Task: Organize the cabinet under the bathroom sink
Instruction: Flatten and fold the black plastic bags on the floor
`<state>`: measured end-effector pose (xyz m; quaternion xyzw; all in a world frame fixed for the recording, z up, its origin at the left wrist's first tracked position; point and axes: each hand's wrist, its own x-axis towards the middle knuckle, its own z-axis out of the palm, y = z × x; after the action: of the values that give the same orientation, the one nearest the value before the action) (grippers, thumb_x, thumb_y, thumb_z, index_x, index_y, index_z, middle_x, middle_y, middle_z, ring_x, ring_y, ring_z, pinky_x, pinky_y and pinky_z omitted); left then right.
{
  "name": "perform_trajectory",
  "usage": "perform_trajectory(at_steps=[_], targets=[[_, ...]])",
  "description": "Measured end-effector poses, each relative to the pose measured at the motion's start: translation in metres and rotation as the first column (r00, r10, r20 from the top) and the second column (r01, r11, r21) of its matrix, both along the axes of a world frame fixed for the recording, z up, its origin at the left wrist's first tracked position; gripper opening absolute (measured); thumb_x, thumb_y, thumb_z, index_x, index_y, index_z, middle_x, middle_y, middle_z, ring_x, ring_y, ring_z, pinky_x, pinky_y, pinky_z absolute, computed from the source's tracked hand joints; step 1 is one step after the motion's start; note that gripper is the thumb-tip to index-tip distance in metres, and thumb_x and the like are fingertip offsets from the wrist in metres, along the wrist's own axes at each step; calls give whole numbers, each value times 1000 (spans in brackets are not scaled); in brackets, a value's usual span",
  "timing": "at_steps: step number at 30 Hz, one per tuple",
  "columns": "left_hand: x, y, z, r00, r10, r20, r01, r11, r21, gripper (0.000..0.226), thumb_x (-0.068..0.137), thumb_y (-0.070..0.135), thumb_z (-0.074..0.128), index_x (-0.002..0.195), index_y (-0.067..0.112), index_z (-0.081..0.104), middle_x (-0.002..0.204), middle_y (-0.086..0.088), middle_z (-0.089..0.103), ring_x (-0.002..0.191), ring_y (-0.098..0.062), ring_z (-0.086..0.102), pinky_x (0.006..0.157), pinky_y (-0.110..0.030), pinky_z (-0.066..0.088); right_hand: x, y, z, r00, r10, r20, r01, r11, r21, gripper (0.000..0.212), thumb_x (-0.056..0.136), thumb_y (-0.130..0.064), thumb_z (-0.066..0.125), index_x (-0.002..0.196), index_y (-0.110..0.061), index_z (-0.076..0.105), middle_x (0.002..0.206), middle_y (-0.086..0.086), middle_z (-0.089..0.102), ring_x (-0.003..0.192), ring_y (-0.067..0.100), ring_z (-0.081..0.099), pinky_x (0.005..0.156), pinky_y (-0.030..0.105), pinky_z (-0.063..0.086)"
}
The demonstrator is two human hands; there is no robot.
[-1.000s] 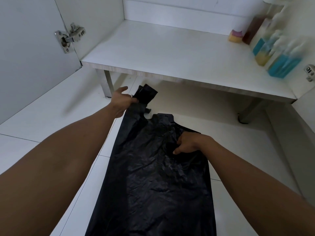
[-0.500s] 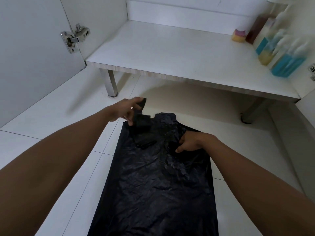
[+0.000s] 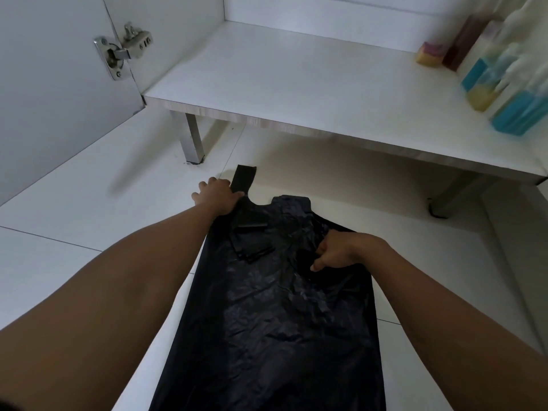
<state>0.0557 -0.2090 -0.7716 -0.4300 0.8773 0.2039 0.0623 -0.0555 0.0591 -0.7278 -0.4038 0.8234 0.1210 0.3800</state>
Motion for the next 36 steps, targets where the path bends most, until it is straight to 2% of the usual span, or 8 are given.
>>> perform_trajectory(at_steps=[10,13,19,23,27,30,33,36], targets=[[-7,5,-6,964,82,-252,-52,991,126,8,87,36,71,89,29,67,103,3,65,109,-25,55,103,-49,35,-5,-1,-7,1000,-5,19,4,1000,15,70,83,-60,63,138,-17,55,140,5,50,121,24,52,105,37,44],[-2,5,3,885,181,-429,-42,949,314,17,78,19,79,75,18,63,82,2,62,87,-21,60,83,-33,52,-5,-3,-6,1000,-13,13,12,1000,23,72,82,-60,65,138,-17,55,140,4,51,121,25,52,105,37,44],[15,14,36,802,286,-524,94,806,585,49,81,9,78,125,21,58,97,-6,76,74,-13,69,59,-17,52,-5,-5,-6,999,-51,4,50,998,45,75,78,-62,66,138,-17,56,140,3,51,121,26,52,105,39,44],[30,14,49,858,134,-496,165,842,514,49,86,21,76,132,25,58,100,-4,70,80,-7,64,61,-16,46,-1,-5,-4,997,-78,6,77,995,63,77,77,-63,66,138,-18,56,139,4,51,117,25,53,105,40,45],[38,15,53,921,-40,-387,254,816,520,52,92,30,69,142,21,55,128,1,58,108,-14,56,92,-29,43,0,-5,-1,994,-108,0,108,992,63,74,75,-62,68,135,-18,58,134,3,54,114,26,55,103,41,47],[42,21,52,935,-190,-298,319,815,483,70,86,28,76,148,26,44,124,0,69,113,-17,63,107,-33,43,0,-6,-1,994,-113,3,113,992,64,73,75,-61,69,133,-18,60,134,2,55,113,25,56,103,41,47],[44,25,40,881,-460,-112,473,866,163,61,87,35,71,142,38,44,132,2,66,124,-23,57,111,-47,33,0,-7,-1,993,-120,1,119,991,63,72,75,-60,69,132,-18,60,131,3,56,111,26,57,102,41,47],[50,33,33,802,-597,15,593,794,-132,64,91,32,65,147,36,35,131,5,66,121,-25,59,113,-48,23,-1,-9,-2,992,-129,11,128,990,58,71,74,-59,71,129,-17,60,128,3,58,108,26,58,101,42,49]])
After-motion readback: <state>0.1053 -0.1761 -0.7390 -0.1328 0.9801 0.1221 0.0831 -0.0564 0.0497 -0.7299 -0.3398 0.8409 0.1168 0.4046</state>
